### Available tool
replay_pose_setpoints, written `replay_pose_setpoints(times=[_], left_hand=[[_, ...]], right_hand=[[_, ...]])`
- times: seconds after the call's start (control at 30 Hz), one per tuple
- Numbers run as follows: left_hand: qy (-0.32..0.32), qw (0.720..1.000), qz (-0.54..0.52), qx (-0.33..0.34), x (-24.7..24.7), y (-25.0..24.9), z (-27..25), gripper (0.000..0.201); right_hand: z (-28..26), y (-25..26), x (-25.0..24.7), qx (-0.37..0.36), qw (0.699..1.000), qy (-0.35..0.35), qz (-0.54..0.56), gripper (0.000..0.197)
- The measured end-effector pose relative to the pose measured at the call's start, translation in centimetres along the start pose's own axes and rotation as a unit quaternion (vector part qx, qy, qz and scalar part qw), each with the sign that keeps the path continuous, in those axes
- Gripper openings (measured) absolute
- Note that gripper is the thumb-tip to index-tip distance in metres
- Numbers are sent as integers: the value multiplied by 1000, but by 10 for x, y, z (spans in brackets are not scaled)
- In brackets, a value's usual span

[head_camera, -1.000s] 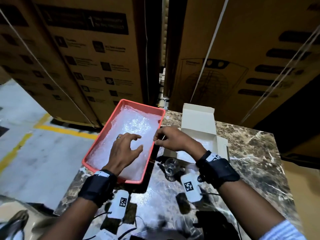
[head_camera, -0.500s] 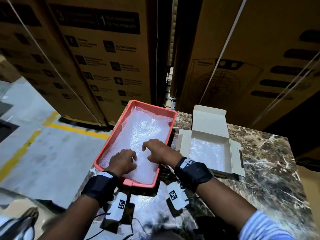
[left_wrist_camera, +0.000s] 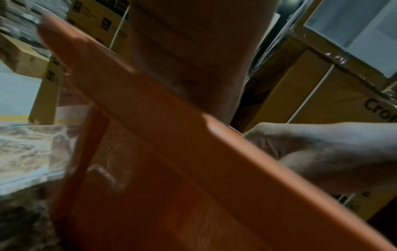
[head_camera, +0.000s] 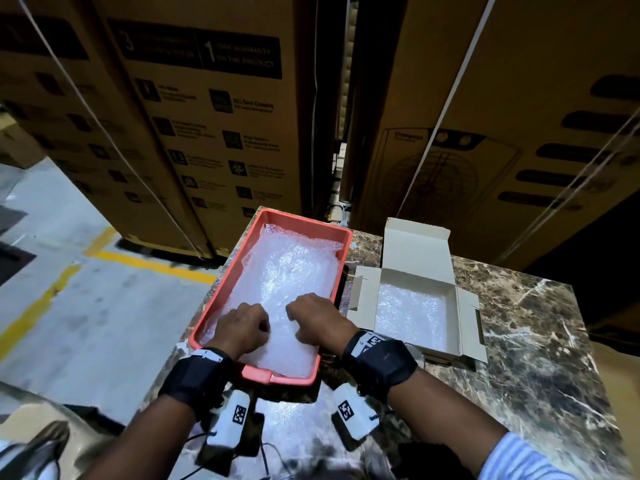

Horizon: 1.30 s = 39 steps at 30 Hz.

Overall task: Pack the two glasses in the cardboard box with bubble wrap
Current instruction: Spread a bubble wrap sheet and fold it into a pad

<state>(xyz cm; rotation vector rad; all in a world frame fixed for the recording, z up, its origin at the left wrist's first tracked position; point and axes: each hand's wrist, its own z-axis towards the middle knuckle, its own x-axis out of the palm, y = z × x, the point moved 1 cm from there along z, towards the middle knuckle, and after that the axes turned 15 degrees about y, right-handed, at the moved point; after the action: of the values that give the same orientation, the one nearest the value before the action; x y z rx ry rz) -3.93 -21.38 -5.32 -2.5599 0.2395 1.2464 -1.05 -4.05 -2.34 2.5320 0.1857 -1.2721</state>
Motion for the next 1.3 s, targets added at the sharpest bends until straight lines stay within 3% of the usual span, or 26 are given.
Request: replay_pose_setpoints(times=[0.1, 0.2, 0.3, 0.37, 0.53, 0.6, 0.67, 0.73, 0.83, 0.9, 0.97, 1.03, 1.1, 1.13, 1.23, 1.3], left_hand=[[-29, 999, -22, 16, -3, 1, -4, 9], [-110, 990, -74, 49, -13, 1, -14, 8], [-190, 956, -189, 118, -30, -4, -28, 12], [-208, 937, -253, 124, -44, -10, -37, 16], [-170, 846, -463, 201, -75, -25, -53, 22], [-175, 832, -481, 214, -82, -28, -55, 20], [-169, 818, -503, 224, -84, -32, -55, 14], [-148, 805, -528, 226, -84, -33, -54, 8], [-137, 795, -547, 223, -85, -39, -58, 9], [-139, 779, -576, 205, -85, -40, -56, 18], [-117, 748, -624, 192, -87, -44, -61, 41], [-72, 689, -690, 212, -89, -53, -66, 69], [-50, 628, -740, 237, -91, -65, -73, 77], [-43, 620, -741, 255, -92, -72, -76, 79], [44, 625, -708, 326, -89, -99, -86, 104], [102, 587, -721, 354, -82, -118, -90, 118]], right_hand=[[1, -4, 0, -6, 998, -42, 35, 19], [-2, -8, -4, -25, 991, -105, 77, 19], [-13, -12, -15, -47, 975, -168, 138, 24], [-26, -13, -27, -67, 961, -200, 179, 29], [-63, -10, -47, -131, 953, -108, 252, 79], [-69, -11, -44, -158, 952, -95, 245, 101], [-67, -14, -38, -160, 950, -112, 243, 108], [-66, -16, -35, -139, 942, -152, 263, 84], [-74, -20, -37, -149, 912, -225, 310, 16], [-84, -24, -40, -155, 887, -269, 341, 17], [-94, -29, -44, -146, 866, -292, 380, 16], [-104, -34, -47, -136, 843, -306, 421, 16], [-116, -36, -50, -128, 816, -330, 456, 15], [-122, -39, -53, -126, 800, -348, 472, 10], [-140, -51, -59, -103, 777, -411, 466, 30], [-152, -63, -60, -81, 769, -435, 462, 17]])
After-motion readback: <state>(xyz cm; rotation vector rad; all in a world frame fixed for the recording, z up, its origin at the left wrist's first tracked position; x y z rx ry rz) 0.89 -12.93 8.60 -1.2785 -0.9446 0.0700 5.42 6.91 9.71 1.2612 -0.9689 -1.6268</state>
